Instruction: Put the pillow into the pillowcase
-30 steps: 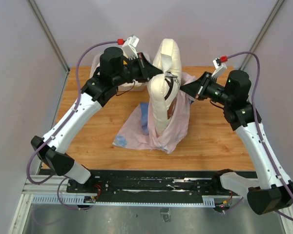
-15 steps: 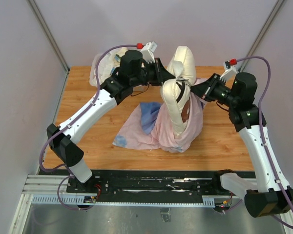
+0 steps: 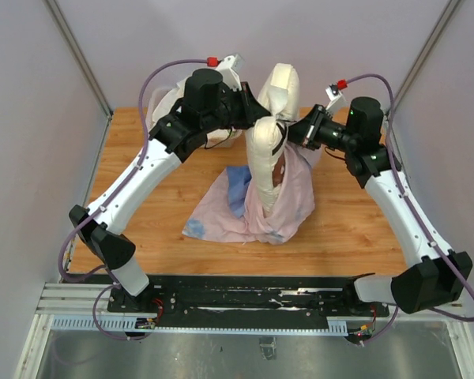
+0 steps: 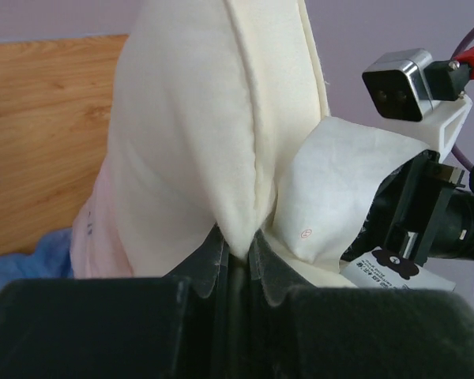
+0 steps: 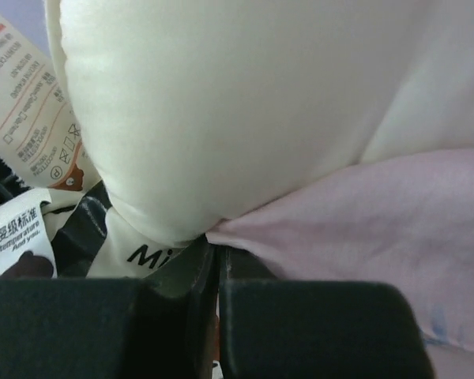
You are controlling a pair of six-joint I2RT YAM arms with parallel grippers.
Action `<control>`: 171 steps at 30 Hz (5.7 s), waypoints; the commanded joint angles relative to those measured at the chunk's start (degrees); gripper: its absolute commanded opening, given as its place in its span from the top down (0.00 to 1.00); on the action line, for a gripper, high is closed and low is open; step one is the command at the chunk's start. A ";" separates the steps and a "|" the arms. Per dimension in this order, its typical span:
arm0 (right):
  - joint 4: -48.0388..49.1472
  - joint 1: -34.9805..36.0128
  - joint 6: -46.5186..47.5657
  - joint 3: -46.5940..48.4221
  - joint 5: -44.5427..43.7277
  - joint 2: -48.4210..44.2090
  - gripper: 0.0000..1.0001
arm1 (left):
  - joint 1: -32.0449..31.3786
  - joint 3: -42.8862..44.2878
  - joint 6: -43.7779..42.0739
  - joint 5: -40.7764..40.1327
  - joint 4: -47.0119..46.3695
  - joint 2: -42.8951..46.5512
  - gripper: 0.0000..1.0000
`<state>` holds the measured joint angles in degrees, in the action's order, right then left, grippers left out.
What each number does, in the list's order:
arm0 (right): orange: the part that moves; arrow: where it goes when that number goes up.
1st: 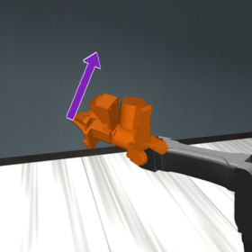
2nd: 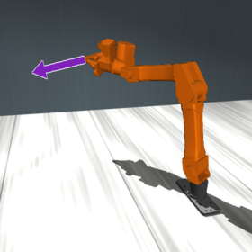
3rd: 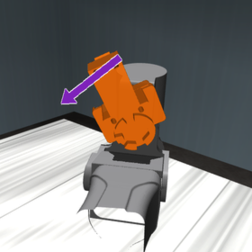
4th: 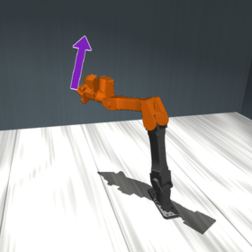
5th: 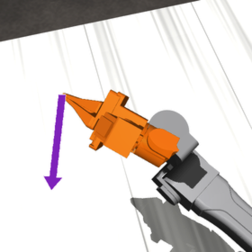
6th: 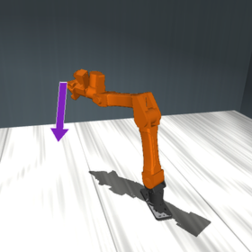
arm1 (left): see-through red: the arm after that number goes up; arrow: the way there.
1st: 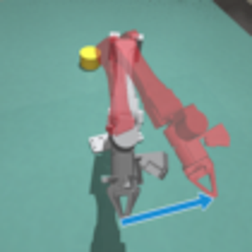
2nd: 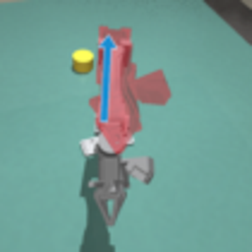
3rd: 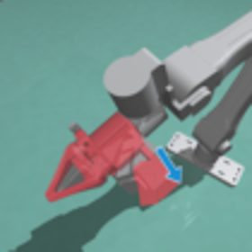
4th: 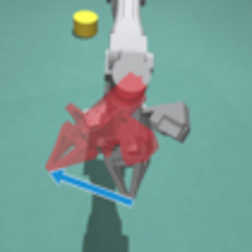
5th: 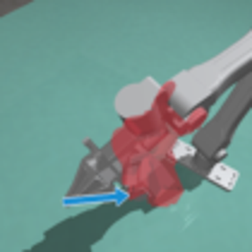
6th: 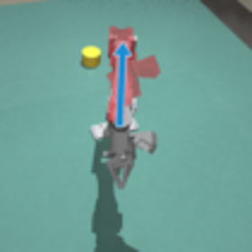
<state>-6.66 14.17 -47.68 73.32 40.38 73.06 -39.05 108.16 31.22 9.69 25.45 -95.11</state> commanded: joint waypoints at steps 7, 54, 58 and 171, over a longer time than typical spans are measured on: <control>5.45 12.62 -2.42 18.84 3.01 14.61 0.99 | -2.44 10.52 -5.61 -3.15 9.68 1.81 1.00; -2.84 0.11 4.18 -14.60 0.08 -10.94 0.99 | 12.46 -22.04 -2.65 8.69 -2.16 16.80 0.26; -2.41 0.12 3.92 -14.63 0.24 -10.71 0.99 | 12.50 -22.47 -3.05 14.01 -4.57 17.87 0.22; -2.21 -1.15 5.05 -1.45 0.28 -3.24 0.99 | 14.61 1.99 12.43 25.76 -2.08 13.36 1.00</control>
<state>-11.75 13.74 -42.00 73.17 40.45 69.89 -24.53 105.78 40.32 29.80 33.45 -85.93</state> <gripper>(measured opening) 0.013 0.010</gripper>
